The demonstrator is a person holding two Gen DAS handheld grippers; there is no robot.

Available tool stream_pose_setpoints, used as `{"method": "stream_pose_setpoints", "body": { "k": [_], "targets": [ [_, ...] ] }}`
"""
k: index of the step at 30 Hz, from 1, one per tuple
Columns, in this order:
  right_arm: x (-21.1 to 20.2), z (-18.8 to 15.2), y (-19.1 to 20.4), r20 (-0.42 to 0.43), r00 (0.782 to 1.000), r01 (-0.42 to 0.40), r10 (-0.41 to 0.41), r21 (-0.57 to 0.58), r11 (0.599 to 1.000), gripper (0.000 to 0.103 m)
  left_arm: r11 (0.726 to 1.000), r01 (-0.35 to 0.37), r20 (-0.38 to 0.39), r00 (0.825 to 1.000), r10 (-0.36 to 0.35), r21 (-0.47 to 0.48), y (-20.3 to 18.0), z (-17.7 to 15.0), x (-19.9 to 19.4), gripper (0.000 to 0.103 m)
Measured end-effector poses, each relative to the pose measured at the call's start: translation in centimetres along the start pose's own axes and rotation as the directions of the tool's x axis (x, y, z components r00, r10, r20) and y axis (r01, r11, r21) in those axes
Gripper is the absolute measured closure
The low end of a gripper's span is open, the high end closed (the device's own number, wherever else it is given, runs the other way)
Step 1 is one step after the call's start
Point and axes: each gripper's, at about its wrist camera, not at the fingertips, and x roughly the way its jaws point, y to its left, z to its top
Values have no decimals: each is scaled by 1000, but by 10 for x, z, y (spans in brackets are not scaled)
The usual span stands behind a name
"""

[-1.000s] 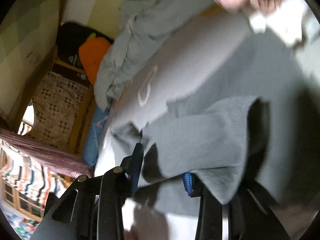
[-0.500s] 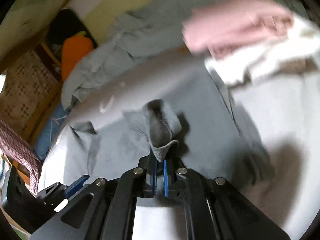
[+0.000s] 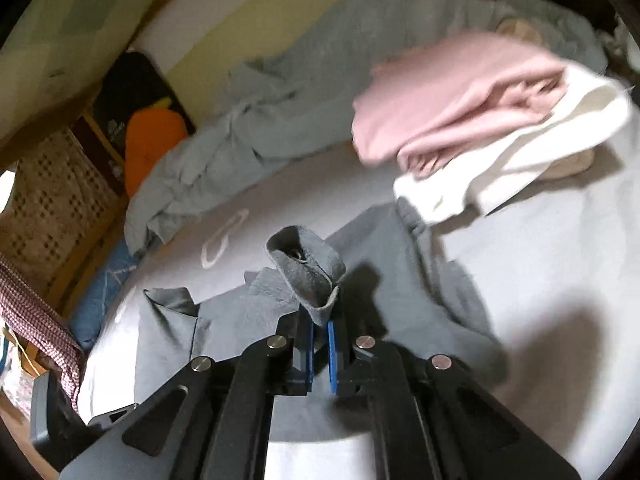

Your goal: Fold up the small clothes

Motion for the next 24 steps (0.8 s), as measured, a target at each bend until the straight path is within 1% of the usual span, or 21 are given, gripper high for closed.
{"method": "stream_pose_setpoints", "body": {
  "k": [1, 2, 3, 4, 5, 6, 8, 9, 11, 12, 14, 15, 16, 17, 18, 19, 20, 21, 22, 23, 24],
  "targets": [
    [-6, 2, -1, 24, 999, 47, -47, -7, 999, 98, 1000, -2, -4, 1000, 2, 2, 1, 0, 1, 92],
    [-12, 5, -5, 61, 992, 111, -111, -8, 994, 98, 1000, -4, -8, 1000, 4, 0, 1, 0, 2, 92],
    [-18, 10, -11, 95, 984, 152, -153, 12, 988, 97, 1000, -1, -9, 1000, 1, -4, 2, 0, 2, 90],
    [-22, 14, -19, 103, 982, 158, -161, 40, 987, 97, 1000, 4, -8, 1000, -4, -9, 3, -1, 2, 90],
    [-24, 20, -29, 90, 985, 139, -145, 70, 988, 97, 1000, 9, -9, 1000, -9, -13, 4, -1, 1, 90],
    [-24, 26, -37, 65, 992, 100, -106, 87, 991, 97, 1000, 14, -8, 1000, -14, -14, 4, -1, 1, 88],
    [-23, 32, -41, 33, 999, 33, -36, 93, 995, 97, 999, 31, 2, 1000, -31, -12, 5, 0, -2, 77],
    [-23, 34, -39, 25, 1000, -2, 0, 82, 997, 94, 999, 41, 12, 999, -41, -8, 5, 0, -5, 61],
    [-20, 34, -29, -6, 999, -52, 52, 33, 998, 71, 999, 45, 70, 997, -44, -4, 4, 1, -18, 43],
    [-16, 33, -22, -18, 998, -64, 64, 11, 998, 49, 999, 46, 106, 993, -45, -5, 5, 2, -26, 37],
    [-10, 24, -8, -43, 997, -62, 60, -46, 997, 47, 999, 42, 170, 985, -39, -15, 9, 5, -43, 31],
    [-1, 20, 0, -87, 996, -45, 38, -82, 996, 49, 1000, 18, 184, 983, -13, -24, 12, 7, -48, 28],
    [6, 16, 4, -127, 992, -28, 14, -107, 994, 60, 999, -19, 187, 982, 26, -38, 17, 8, -51, 27],
    [14, 12, 6, -159, 987, -11, -9, -124, 992, 68, 997, -59, 181, 981, 68, -54, 24, 9, -51, 27],
    [19, 9, 6, -164, 986, 11, -33, -131, 991, 83, 992, -100, 167, 980, 110, -72, 31, 10, -49, 27],
    [20, 8, 5, -152, 987, 26, -47, -134, 991, 95, 982, -163, 137, 975, 175, -94, 41, 10, -45, 27],
    [18, 8, 5, -127, 991, 31, -48, -135, 990, 95, 959, -258, 83, 960, 268, -121, 53, 10, -37, 27],
    [11, 8, 4, -85, 995, 36, -47, -130, 991, 97, 936, -325, 35, 943, 332, -136, 62, 7, -30, 27],
    [1, 9, 4, -27, 998, 47, -51, -132, 990, 102, 902, -408, -32, 913, 407, -139, 73, 4, -22, 27],
    [-11, 10, 4, 31, 998, 63, -59, -138, 988, 102, 876, -464, -80, 886, 457, -133, 83, -1, -14, 27],
    [-19, 12, 3, 73, 995, 85, -75, -139, 987, 102, 872, -468, -101, 884, 457, -144, 91, -6, -11, 26]
  ]
}}
